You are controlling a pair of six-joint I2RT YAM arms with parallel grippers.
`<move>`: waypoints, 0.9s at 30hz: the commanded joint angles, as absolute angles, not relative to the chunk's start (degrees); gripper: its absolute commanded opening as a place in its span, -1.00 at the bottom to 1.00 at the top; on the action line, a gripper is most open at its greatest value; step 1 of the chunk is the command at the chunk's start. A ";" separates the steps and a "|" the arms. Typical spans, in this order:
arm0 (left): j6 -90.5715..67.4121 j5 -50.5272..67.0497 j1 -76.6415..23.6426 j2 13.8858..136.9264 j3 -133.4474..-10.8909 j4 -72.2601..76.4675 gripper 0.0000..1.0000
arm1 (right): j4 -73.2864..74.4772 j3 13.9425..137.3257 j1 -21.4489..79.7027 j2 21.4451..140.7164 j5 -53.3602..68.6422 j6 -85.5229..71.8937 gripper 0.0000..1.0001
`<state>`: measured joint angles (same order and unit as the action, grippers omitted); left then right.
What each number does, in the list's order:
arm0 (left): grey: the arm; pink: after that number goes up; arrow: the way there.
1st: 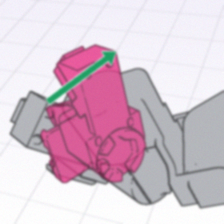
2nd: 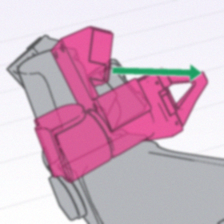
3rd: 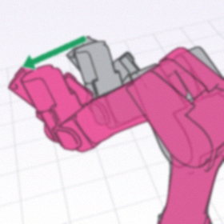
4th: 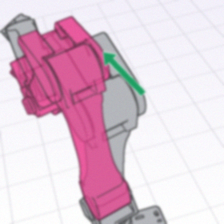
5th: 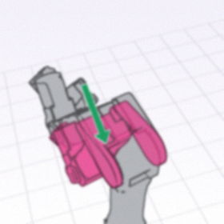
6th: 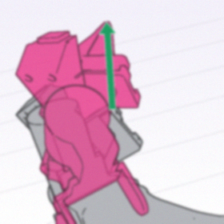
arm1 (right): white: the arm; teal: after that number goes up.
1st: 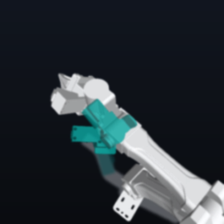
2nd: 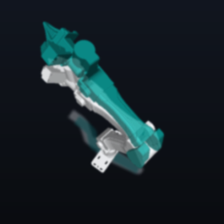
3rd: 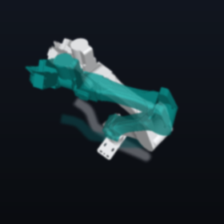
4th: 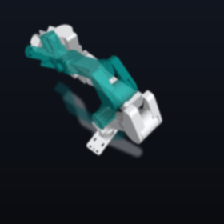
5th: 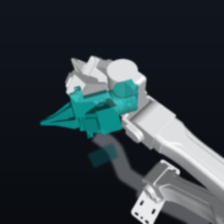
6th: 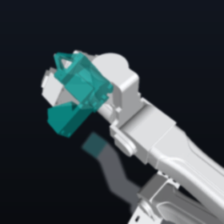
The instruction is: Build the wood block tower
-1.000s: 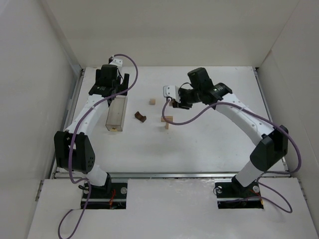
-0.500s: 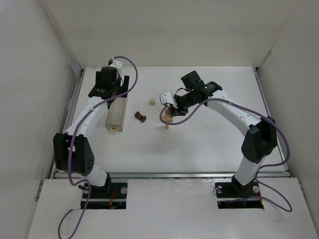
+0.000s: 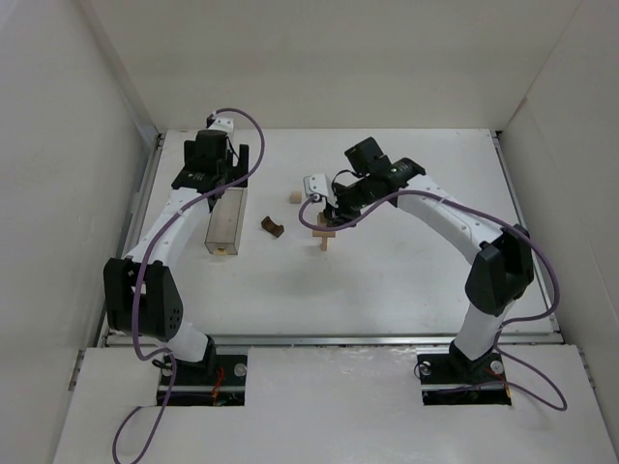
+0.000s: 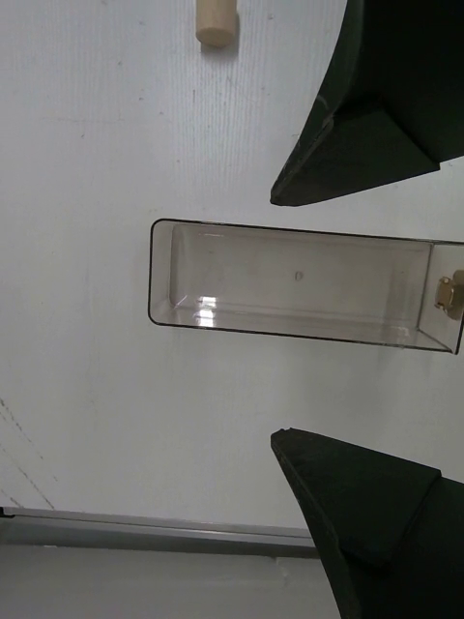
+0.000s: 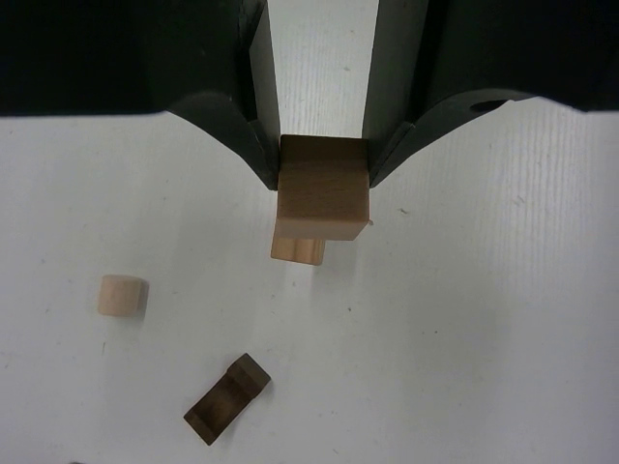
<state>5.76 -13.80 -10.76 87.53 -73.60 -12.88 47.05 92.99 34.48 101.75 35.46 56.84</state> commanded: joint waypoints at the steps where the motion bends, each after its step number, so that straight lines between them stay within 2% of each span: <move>1: -0.69 -16.96 -10.55 85.25 -74.61 -12.56 1.00 | 45.35 94.22 35.42 101.60 34.37 54.49 -1.00; 27: -3.87 -19.86 -10.55 85.25 -74.44 -13.45 1.00 | 42.63 92.64 37.00 105.64 31.82 48.87 -1.00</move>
<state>-2.92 -18.68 -10.76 87.53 -74.04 -14.48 45.39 92.90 36.05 105.49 31.57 50.30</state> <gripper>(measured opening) 0.997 0.415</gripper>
